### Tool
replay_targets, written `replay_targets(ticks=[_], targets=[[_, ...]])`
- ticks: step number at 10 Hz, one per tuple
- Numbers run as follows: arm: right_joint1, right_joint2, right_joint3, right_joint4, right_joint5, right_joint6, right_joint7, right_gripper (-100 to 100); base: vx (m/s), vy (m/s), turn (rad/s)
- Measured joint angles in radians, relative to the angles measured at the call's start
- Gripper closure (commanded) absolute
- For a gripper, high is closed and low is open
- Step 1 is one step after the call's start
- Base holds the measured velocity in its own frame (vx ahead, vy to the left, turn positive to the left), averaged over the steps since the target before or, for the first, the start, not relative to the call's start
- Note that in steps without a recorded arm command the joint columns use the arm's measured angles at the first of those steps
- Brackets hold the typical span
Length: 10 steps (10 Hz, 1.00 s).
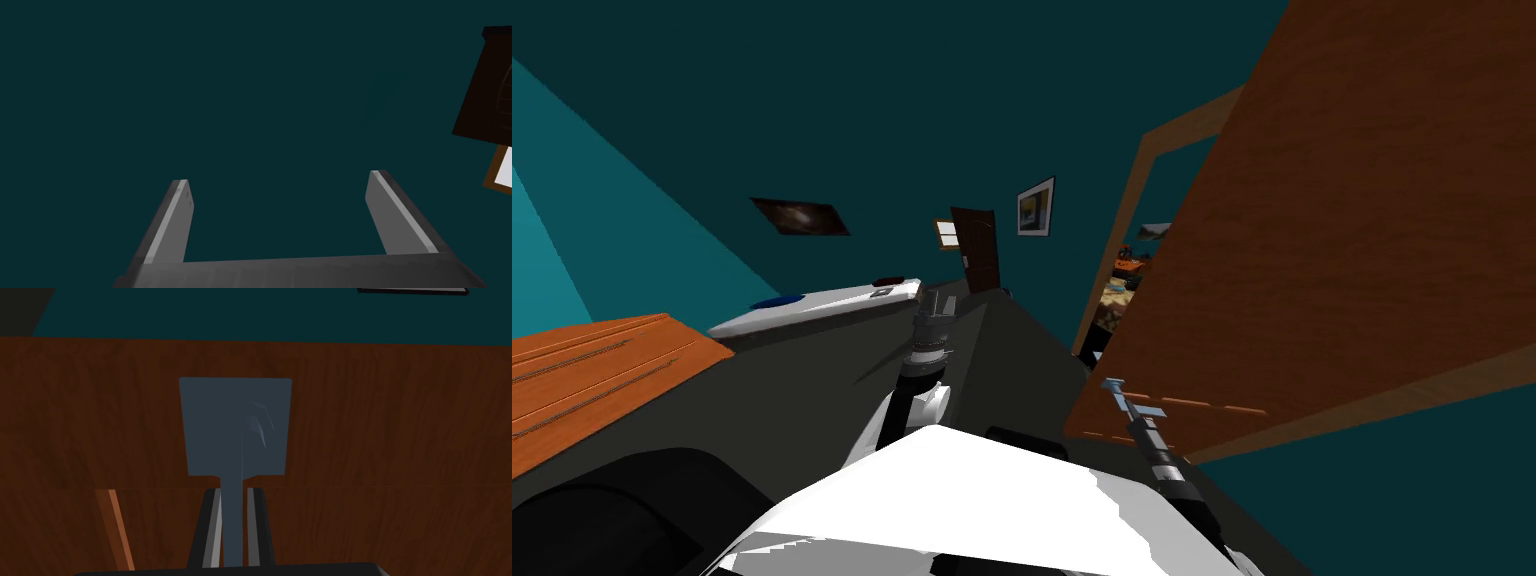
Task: Pull the door open
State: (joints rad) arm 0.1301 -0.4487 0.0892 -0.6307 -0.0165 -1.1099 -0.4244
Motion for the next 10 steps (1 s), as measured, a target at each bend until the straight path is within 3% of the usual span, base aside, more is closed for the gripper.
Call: replay_targets(ticks=[6, 10], targets=[[0.001, -0.017, -0.010, 0.083, -0.014, -0.073, -0.018, 100, -0.188, -0.066, 0.197], [0.017, -0.022, -0.010, 0.076, -0.016, -0.080, -0.022, 100, -0.098, -0.038, 0.103]])
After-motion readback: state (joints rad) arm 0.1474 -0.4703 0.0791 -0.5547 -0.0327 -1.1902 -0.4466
